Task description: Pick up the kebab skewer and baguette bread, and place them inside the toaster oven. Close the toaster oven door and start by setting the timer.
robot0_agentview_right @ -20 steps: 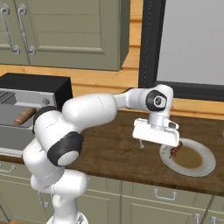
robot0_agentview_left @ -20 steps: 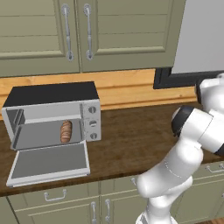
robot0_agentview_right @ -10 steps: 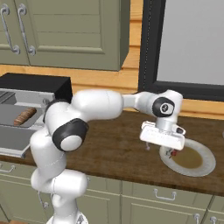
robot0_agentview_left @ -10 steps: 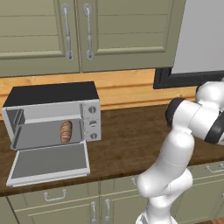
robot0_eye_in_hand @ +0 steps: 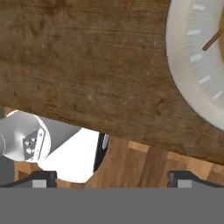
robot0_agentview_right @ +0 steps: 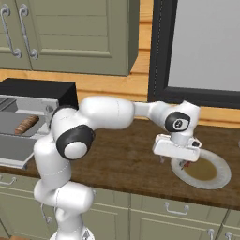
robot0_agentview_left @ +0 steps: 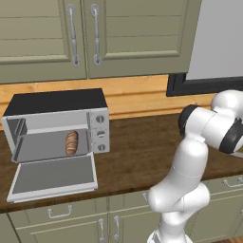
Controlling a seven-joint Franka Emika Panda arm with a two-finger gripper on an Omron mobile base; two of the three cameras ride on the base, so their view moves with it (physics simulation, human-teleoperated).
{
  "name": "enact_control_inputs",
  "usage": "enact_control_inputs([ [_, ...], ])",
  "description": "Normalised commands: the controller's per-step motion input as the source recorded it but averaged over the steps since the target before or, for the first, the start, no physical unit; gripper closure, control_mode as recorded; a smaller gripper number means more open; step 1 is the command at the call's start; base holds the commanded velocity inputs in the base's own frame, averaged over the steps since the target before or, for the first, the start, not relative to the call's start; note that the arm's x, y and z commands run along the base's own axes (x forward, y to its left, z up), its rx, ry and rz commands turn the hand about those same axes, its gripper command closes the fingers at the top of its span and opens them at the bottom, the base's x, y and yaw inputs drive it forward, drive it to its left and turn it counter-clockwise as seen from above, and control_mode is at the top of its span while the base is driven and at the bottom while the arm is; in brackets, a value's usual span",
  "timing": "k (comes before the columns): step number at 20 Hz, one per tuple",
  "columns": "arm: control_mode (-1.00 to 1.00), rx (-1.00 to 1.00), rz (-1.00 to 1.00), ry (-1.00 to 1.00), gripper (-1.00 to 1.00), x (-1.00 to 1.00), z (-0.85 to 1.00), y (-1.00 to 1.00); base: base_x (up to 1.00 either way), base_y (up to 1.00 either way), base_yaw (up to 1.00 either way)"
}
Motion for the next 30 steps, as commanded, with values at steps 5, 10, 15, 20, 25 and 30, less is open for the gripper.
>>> enact_control_inputs([
  [5, -1.0, 0.0, -0.27, -0.03, -1.0, 0.28, -0.24, 0.0, 0.0, 0.0, 0.0],
  [10, -1.0, 0.0, -0.25, -0.04, -1.0, 0.3, -0.15, -0.05, 0.0, 0.0, 0.0],
  [15, -1.0, 0.0, -0.11, -0.05, -1.0, 0.2, -0.15, -0.23, 0.0, 0.0, 0.0],
  [20, -1.0, -0.04, -0.07, -0.04, -1.0, 0.36, -0.22, -0.02, 0.0, 0.0, 0.0],
  [25, -1.0, -0.05, -0.06, -0.01, -1.0, 0.3, -0.2, -0.23, 0.0, 0.0, 0.0],
  [30, -1.0, -0.04, -0.06, 0.0, -1.0, 0.05, -0.43, -0.25, 0.0, 0.0, 0.0],
])
